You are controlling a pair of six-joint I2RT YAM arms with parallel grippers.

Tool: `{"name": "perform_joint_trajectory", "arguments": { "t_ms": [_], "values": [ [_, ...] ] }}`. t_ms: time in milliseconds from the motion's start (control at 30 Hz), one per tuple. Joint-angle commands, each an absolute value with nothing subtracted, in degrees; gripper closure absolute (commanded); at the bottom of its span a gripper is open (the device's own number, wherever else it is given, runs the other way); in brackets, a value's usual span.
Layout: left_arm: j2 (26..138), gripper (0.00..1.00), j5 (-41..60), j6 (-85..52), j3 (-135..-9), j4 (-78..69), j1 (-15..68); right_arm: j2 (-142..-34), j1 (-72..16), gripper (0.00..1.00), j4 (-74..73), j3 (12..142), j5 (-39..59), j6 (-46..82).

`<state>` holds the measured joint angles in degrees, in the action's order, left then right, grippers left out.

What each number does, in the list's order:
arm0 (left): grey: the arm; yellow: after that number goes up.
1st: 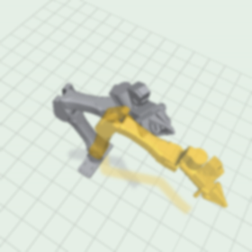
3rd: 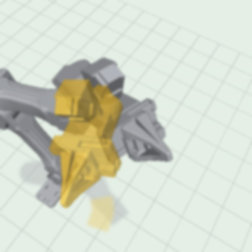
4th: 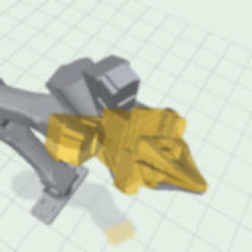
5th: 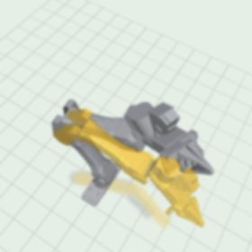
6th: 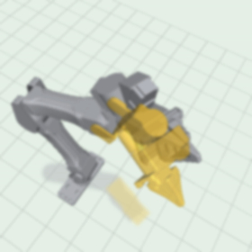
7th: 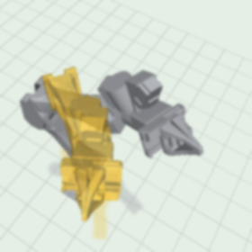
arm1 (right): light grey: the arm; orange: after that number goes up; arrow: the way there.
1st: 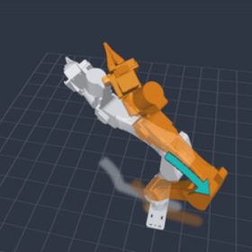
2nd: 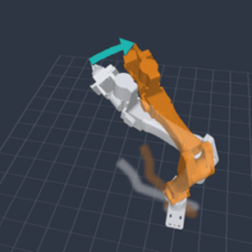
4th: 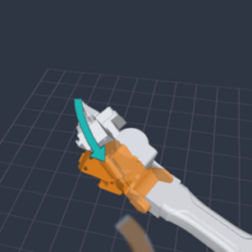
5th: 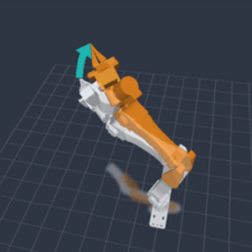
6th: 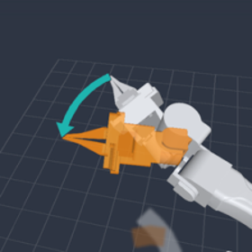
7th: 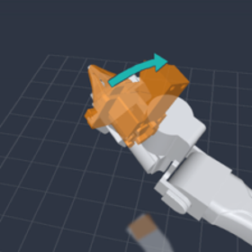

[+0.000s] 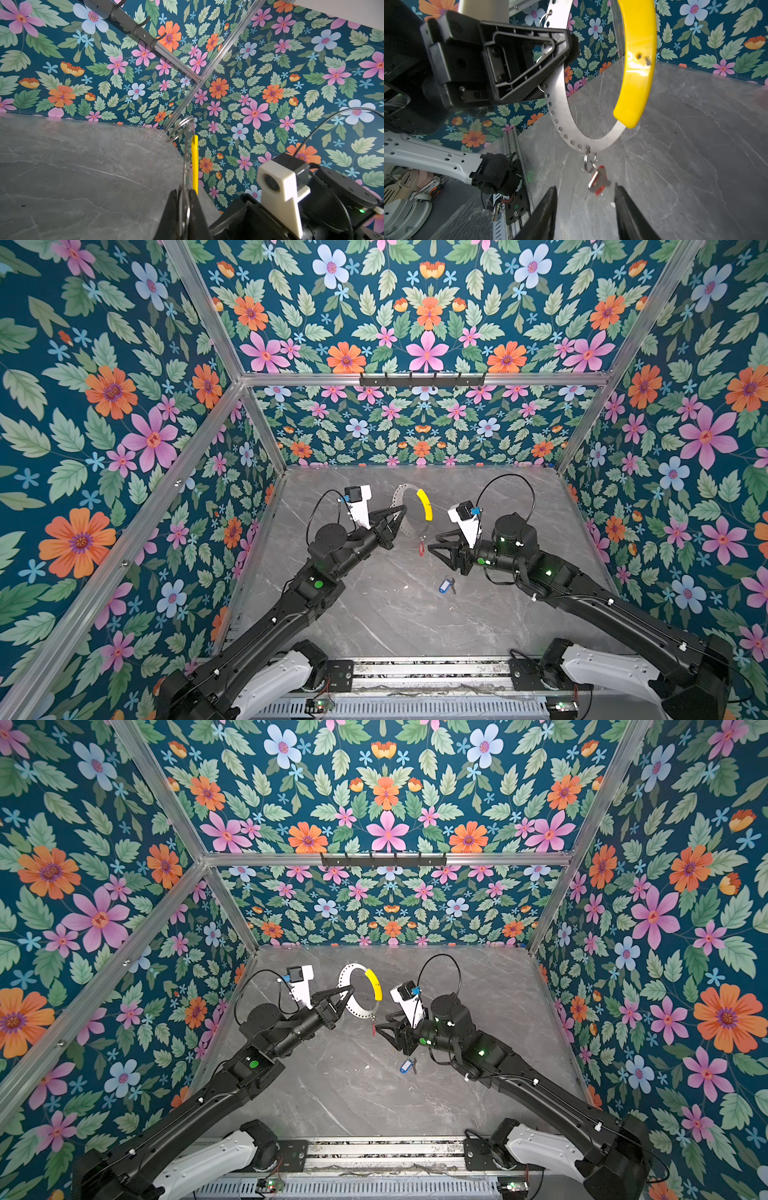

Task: Remove the keys from the keyring

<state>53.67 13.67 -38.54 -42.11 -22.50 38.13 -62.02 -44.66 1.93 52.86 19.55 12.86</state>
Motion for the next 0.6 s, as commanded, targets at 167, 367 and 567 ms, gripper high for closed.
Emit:
{"name": "perform_joint_trajectory", "arguments": {
  "t_ms": [167,367,567],
  "values": [
    [53.13,1.0,13.44,-37.96,-41.53,-24.5,38.14,-65.16,-45.22,0.6,-0.41,55.1,20.04,11.61],
    [53.0,1.0,13.93,-37.97,-41.49,-24.61,38.14,-66.73,-45.39,0.67,-0.14,55.78,19.95,11.13],
    [52.87,1.0,14.24,-38.06,-41.32,-24.79,38.14,-67.5,-45.42,0.77,-0.01,56.3,19.97,10.64]
  ]
}}
